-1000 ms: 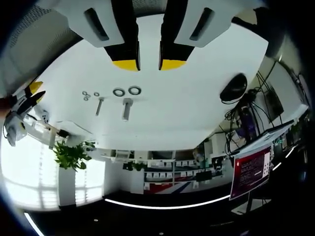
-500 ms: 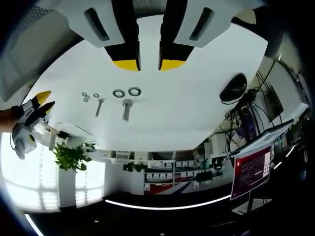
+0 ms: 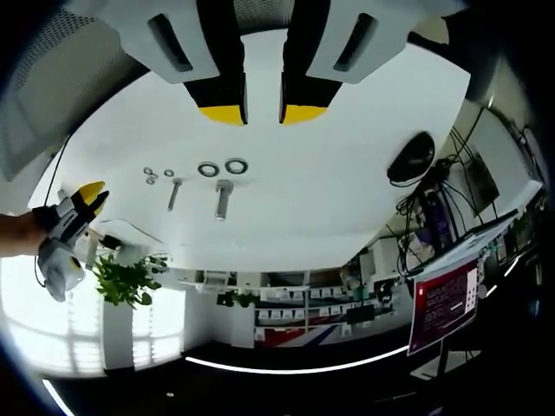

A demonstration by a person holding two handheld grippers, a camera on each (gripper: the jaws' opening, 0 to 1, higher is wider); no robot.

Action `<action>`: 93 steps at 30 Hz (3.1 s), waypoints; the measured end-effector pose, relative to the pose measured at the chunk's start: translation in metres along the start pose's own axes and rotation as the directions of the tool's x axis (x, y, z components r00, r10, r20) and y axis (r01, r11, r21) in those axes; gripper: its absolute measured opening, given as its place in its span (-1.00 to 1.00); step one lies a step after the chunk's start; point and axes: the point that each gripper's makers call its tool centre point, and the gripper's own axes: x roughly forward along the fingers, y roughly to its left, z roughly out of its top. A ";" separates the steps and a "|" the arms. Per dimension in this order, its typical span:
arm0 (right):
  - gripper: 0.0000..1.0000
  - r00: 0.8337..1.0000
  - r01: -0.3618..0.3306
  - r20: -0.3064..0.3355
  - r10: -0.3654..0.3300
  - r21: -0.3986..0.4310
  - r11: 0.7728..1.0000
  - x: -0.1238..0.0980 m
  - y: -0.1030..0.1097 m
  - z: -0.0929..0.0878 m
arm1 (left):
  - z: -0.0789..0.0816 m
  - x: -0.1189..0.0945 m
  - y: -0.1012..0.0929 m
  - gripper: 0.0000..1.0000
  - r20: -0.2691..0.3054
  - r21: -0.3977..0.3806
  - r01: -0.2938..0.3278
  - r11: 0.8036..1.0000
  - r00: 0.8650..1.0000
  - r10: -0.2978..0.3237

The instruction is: Place the washer onto the threaded stud by aligning its center hole with the stud, sliding it down to the base, and recovering from edge contact or off-axis alignment until the washer reaches the visible bottom stop.

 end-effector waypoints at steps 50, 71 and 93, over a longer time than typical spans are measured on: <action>-0.52 0.970 -0.167 -0.191 0.149 -0.080 0.983 0.070 0.002 0.011 | -0.005 0.004 0.001 -0.87 -0.032 -0.045 0.003 0.999 0.999 -0.004; -0.62 0.925 -0.243 -0.374 0.070 -0.438 0.866 0.082 0.001 0.021 | -0.004 0.003 0.003 -0.94 -0.021 -0.050 0.001 0.999 1.000 -0.002; -0.71 0.927 -0.265 -0.368 0.069 -0.516 0.814 0.082 0.004 0.021 | -0.001 0.003 0.002 -0.94 -0.004 -0.064 0.008 0.998 1.000 -0.009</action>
